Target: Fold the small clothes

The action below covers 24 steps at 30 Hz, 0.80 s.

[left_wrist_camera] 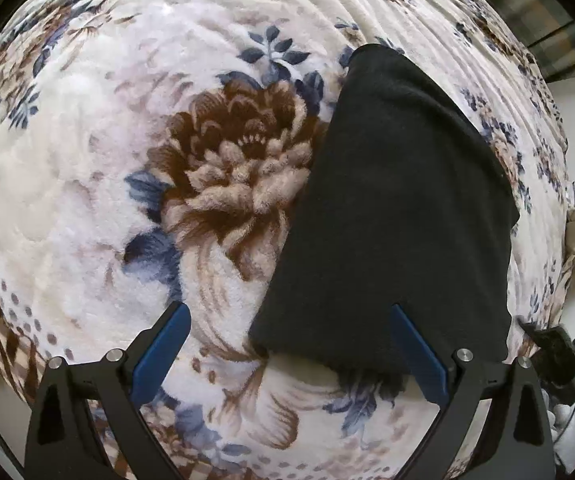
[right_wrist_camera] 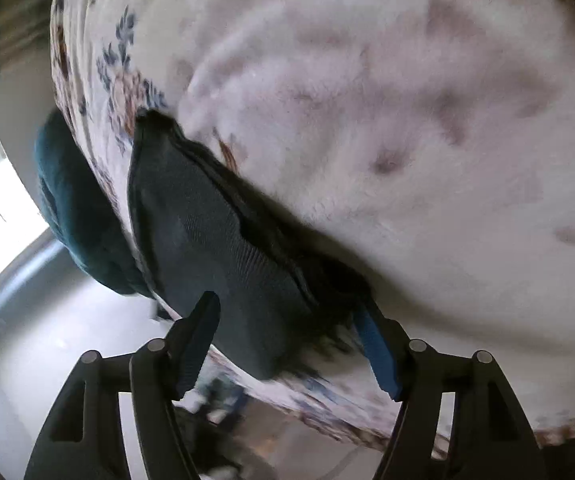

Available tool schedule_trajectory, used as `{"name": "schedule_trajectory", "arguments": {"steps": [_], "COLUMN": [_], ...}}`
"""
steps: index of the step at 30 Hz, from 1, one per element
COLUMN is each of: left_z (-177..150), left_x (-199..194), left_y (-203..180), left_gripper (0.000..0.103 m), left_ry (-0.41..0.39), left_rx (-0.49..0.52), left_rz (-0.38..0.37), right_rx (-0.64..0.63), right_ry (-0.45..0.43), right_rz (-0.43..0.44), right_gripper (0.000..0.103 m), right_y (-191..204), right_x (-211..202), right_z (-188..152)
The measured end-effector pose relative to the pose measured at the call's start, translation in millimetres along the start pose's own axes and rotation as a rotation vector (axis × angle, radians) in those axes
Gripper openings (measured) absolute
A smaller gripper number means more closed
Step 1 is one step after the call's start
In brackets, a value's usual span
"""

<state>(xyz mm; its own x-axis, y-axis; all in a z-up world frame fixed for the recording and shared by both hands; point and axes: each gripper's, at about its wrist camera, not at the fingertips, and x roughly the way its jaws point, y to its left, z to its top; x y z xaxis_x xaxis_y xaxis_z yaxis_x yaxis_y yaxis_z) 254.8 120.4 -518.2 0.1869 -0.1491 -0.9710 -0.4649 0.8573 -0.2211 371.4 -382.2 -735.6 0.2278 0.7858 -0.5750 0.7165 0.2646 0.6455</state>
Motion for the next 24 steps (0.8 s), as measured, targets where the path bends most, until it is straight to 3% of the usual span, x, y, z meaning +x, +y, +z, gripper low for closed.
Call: {"name": "schedule_trajectory", "arguments": {"steps": [1, 2, 5, 7, 8, 9, 10, 11, 12, 16, 18, 21, 24], "left_z": [0, 1, 2, 3, 4, 5, 6, 8, 11, 34, 53, 99, 136], "left_x": [-1, -1, -4, -7, -7, -7, -7, -7, -9, -15, -13, 5, 32], "left_y": [1, 1, 2, 5, 7, 9, 12, 14, 17, 13, 7, -15, -34], "left_gripper": [0.1, 0.1, 0.1, 0.1, 0.1, 0.1, 0.1, 0.1, 0.1, 0.1, 0.1, 0.1, 0.1], "left_ry": [-0.004, -0.007, -0.023, -0.033, -0.033, -0.033, -0.032, -0.03, -0.033, -0.081, -0.102, -0.138, -0.118], "left_rx": [-0.001, -0.003, -0.007, -0.008, -0.009, -0.013, -0.02, -0.025, -0.032, -0.014, 0.002, 0.081, 0.142], "left_rz": [0.0, -0.001, -0.013, -0.019, -0.019, -0.017, -0.018, -0.02, -0.024, -0.027, -0.053, -0.052, -0.044], "right_rx": [-0.042, -0.133, -0.378, -0.481, -0.526, -0.549, -0.545, -0.524, -0.473, -0.524, -0.589, -0.671, -0.66], "right_ry": [-0.016, -0.046, -0.118, -0.155, -0.162, -0.14, -0.104, -0.047, -0.007, -0.112, -0.13, -0.057, 0.036], "right_rz": [-0.026, -0.046, -0.078, -0.115, -0.151, -0.263, -0.324, -0.373, -0.398, -0.353, -0.315, -0.328, -0.322], "right_gripper": [0.021, 0.018, 0.016, 0.016, 0.015, 0.016, 0.017, 0.025, 0.041, 0.053, 0.067, 0.067, 0.067], "right_y": [9, 28, 77, 89, 88, 80, 71, 55, 44, 75, 102, 135, 151], "right_x": [2, 3, -9, -20, -23, -16, -11, -6, -5, -38, -37, 8, 59], "right_z": [0, -4, -23, -34, -35, -32, -26, -18, -9, 5, 17, 52, 85]}}
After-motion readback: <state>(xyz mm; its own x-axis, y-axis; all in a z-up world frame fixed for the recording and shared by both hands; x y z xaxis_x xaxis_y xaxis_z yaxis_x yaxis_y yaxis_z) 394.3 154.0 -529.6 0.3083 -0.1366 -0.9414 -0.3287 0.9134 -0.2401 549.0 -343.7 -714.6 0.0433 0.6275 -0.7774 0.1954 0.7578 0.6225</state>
